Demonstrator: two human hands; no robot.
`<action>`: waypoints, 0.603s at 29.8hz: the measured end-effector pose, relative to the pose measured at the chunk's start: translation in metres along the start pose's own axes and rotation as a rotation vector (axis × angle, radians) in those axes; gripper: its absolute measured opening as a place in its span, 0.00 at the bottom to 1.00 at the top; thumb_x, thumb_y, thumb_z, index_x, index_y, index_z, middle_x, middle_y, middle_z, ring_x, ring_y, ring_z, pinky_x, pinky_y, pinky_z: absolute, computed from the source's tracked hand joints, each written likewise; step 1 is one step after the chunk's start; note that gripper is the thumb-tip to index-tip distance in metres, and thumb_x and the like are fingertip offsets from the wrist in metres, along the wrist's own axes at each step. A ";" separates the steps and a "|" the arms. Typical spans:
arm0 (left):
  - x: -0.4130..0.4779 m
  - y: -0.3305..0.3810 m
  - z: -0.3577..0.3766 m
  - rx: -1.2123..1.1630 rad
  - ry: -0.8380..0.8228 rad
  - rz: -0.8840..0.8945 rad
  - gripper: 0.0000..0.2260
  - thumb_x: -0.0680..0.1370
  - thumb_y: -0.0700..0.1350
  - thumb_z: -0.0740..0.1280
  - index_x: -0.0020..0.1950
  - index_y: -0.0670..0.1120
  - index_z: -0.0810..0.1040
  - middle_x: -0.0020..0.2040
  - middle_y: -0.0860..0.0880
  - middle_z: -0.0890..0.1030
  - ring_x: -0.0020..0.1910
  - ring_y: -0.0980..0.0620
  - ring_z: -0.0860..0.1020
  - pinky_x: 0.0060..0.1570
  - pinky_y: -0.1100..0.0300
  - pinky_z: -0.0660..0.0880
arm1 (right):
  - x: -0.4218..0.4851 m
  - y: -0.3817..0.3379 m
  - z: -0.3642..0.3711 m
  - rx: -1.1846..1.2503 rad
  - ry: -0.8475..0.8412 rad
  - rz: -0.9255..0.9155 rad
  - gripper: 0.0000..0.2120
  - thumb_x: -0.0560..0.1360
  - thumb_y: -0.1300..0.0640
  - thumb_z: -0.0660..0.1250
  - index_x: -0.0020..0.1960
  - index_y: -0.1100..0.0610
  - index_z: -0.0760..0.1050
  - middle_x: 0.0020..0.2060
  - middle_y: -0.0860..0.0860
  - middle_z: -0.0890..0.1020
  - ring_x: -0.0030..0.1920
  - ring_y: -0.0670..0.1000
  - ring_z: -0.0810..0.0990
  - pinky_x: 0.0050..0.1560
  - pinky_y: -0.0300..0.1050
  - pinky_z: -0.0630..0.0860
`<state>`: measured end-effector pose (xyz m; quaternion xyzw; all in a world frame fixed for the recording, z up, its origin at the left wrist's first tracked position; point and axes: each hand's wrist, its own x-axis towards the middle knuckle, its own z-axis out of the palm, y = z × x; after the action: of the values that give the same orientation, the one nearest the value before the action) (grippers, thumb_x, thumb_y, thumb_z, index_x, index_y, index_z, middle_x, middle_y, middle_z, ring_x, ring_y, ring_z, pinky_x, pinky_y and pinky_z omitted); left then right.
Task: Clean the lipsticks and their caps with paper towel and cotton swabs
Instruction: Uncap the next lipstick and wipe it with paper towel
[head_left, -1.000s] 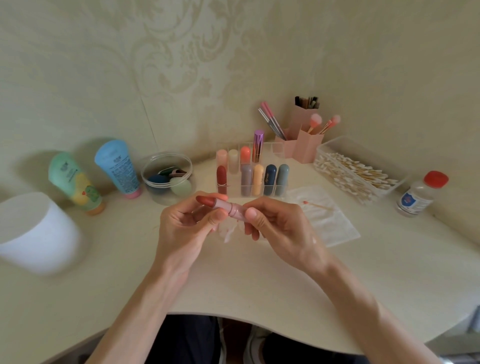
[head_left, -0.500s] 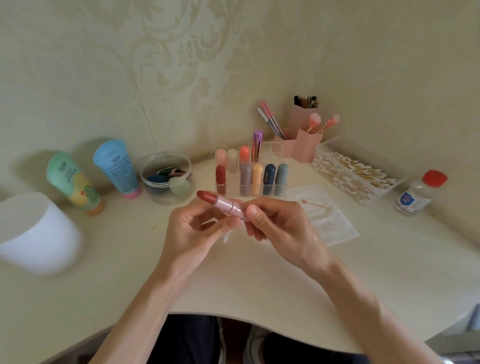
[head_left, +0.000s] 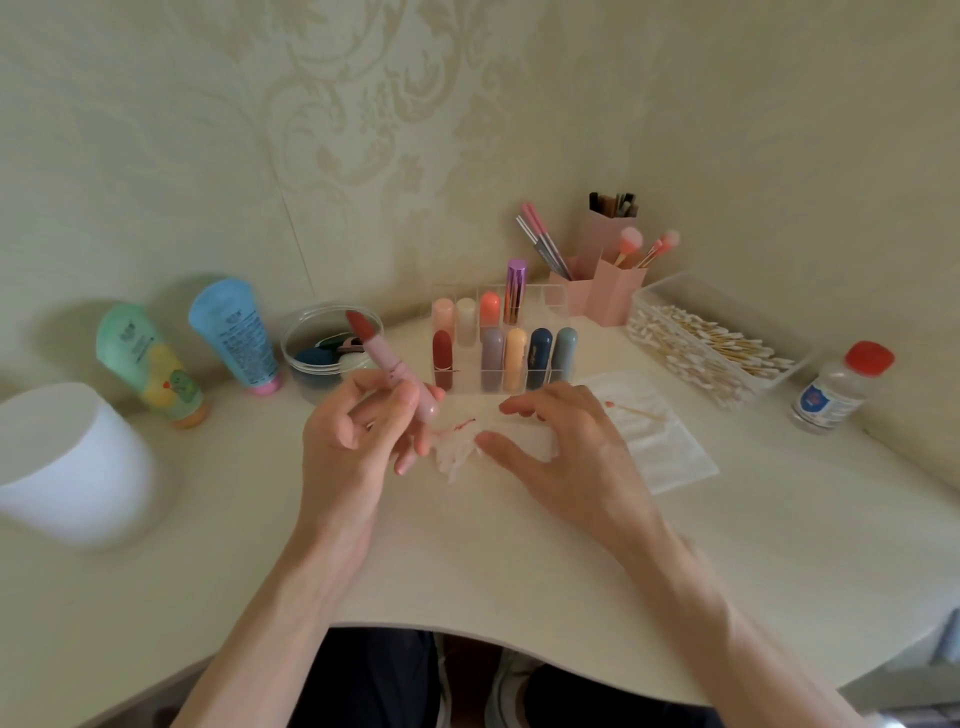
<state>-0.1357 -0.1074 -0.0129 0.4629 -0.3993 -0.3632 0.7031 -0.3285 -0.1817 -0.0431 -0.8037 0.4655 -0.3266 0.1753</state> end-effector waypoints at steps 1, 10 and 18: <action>0.000 -0.001 0.001 0.001 -0.013 -0.010 0.12 0.79 0.45 0.69 0.48 0.35 0.77 0.43 0.41 0.84 0.30 0.49 0.74 0.28 0.62 0.68 | 0.000 0.002 0.003 -0.044 -0.018 -0.029 0.19 0.73 0.38 0.75 0.56 0.49 0.84 0.51 0.44 0.81 0.54 0.46 0.75 0.57 0.39 0.71; -0.002 -0.003 0.003 0.105 -0.165 -0.043 0.12 0.79 0.45 0.71 0.49 0.35 0.79 0.45 0.41 0.85 0.46 0.48 0.84 0.50 0.60 0.79 | 0.001 -0.007 -0.005 0.136 -0.186 0.046 0.12 0.74 0.51 0.79 0.55 0.47 0.82 0.46 0.40 0.83 0.49 0.42 0.80 0.51 0.31 0.72; -0.005 -0.002 0.007 0.102 -0.196 -0.106 0.10 0.80 0.40 0.70 0.54 0.33 0.79 0.48 0.42 0.87 0.53 0.48 0.86 0.52 0.63 0.79 | 0.001 -0.009 -0.010 0.182 -0.111 0.061 0.09 0.71 0.49 0.82 0.48 0.49 0.86 0.40 0.41 0.83 0.44 0.43 0.80 0.43 0.32 0.71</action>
<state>-0.1443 -0.1063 -0.0137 0.4808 -0.4592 -0.4226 0.6160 -0.3295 -0.1778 -0.0302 -0.7868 0.4478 -0.3169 0.2828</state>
